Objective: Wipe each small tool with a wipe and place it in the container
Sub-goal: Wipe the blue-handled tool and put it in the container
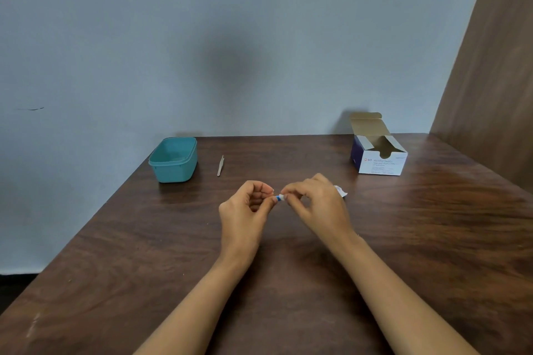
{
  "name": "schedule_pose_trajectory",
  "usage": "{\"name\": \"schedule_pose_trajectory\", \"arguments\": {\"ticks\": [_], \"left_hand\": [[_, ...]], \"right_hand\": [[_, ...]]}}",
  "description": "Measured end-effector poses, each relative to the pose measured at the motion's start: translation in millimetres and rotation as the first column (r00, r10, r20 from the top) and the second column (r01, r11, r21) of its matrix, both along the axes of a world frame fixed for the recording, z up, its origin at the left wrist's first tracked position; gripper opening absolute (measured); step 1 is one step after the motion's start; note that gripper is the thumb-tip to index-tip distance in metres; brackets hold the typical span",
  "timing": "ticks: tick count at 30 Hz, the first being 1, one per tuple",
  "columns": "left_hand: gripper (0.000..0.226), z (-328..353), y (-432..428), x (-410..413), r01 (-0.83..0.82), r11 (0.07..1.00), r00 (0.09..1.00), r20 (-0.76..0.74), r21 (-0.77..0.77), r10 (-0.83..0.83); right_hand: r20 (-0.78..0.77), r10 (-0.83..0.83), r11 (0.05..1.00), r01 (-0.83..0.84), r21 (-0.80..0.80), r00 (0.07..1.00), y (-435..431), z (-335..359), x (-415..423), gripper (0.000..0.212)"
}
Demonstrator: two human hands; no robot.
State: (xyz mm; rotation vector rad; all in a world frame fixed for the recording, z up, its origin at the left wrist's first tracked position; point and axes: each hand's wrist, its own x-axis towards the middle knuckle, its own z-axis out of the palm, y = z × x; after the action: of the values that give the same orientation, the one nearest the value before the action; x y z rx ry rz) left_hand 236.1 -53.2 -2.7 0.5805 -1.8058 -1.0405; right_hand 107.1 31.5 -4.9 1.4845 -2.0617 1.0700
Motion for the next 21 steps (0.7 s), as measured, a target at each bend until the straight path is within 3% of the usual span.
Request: {"name": "schedule_pose_trajectory", "arguments": {"ticks": [6,13,17,21], "left_hand": [[0.016,-1,-4,-2,-0.032,0.999,0.999,-0.022,0.016,0.033],[0.017,-3,-4,-2,-0.004,1.0,0.999,-0.034,0.024,0.005],[0.017,-4,-8,-6,-0.026,0.993,0.998,-0.057,0.117,0.033],[0.015,-5,-9,-6,0.013,0.978,0.995,-0.097,0.21,0.007]], "right_hand": [[0.06,-0.118,0.993,0.117,0.015,0.991,6,1,-15,0.01],[-0.021,0.014,0.999,-0.015,-0.045,1.0,-3,-2,5,0.011],[-0.067,-0.19,0.981,0.192,0.033,0.98,2,-1,-9,0.008],[0.135,-0.333,0.943,0.33,0.043,0.933,14,2,-20,0.01]]}}
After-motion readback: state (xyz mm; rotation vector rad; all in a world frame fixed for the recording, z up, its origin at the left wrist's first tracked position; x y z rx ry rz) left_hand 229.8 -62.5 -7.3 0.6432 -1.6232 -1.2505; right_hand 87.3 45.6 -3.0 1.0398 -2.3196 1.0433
